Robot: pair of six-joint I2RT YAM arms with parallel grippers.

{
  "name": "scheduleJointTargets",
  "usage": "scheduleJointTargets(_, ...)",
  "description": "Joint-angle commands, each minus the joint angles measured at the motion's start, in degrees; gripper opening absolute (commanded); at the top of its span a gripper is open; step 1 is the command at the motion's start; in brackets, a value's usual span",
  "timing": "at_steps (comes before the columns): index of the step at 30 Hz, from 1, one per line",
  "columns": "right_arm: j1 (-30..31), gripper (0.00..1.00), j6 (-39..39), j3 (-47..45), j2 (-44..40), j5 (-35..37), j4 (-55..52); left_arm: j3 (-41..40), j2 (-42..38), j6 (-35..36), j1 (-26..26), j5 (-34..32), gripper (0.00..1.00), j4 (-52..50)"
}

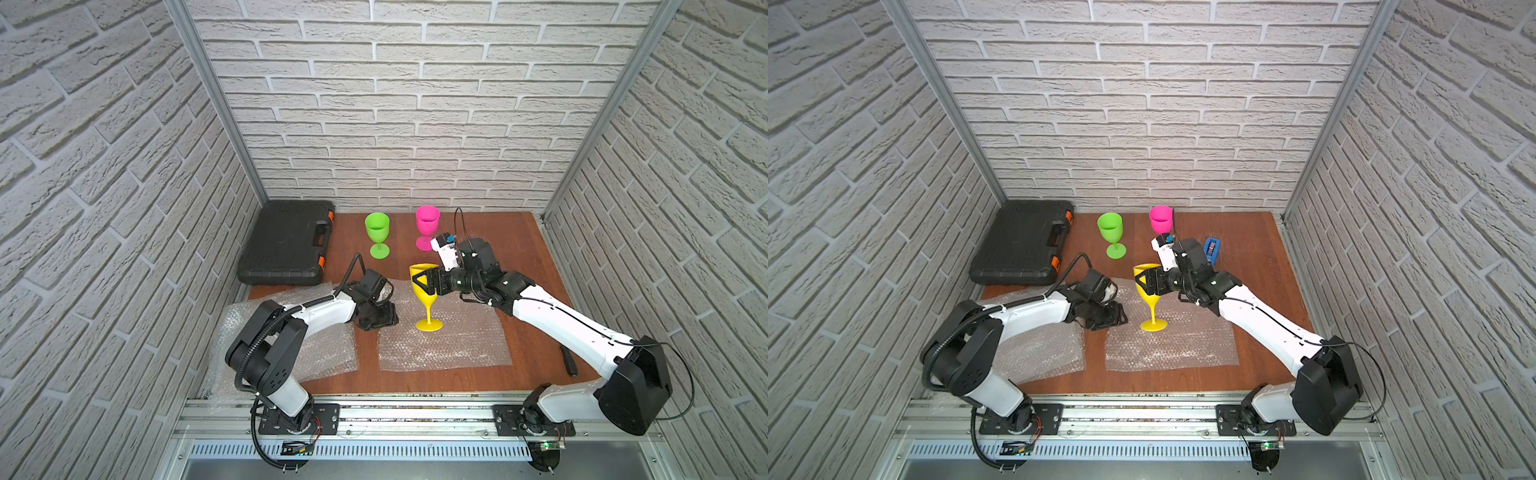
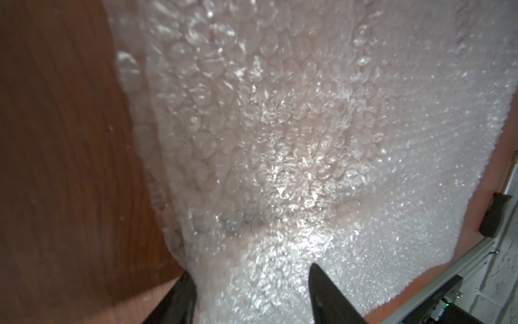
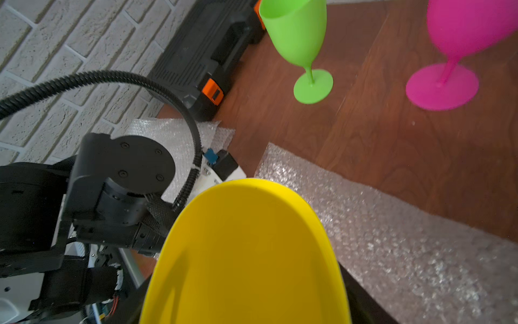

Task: Wrap wine glasses in bubble wrap
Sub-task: Place the wine glass on the bubble wrap.

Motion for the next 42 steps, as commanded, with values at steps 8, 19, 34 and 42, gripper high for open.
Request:
scheduleJointTargets(8, 3.67, 0.68, 14.16, 6.03, 10.79, -8.54, -11.47, -5.92, -8.08, 0.44, 5.62, -1.53, 0.62, -2.81)
scheduleJointTargets(19, 5.38, 0.66, 20.02, 12.27, 24.55, -7.23, -14.12, -9.68, -3.96, -0.07, 6.29, 5.49, 0.43, 6.02)
scheduleJointTargets(34, 5.54, 0.74, 19.16, 15.91, 30.86, -2.38, -16.15, -9.78, 0.21, 0.46, 6.50, 7.83, 0.16, 9.17)
scheduleJointTargets(42, 5.45, 0.89, 19.16, 17.70, 26.93, -3.31, -17.02, -9.25, -1.50, 0.52, 6.90, 7.44, 0.06, 8.73)
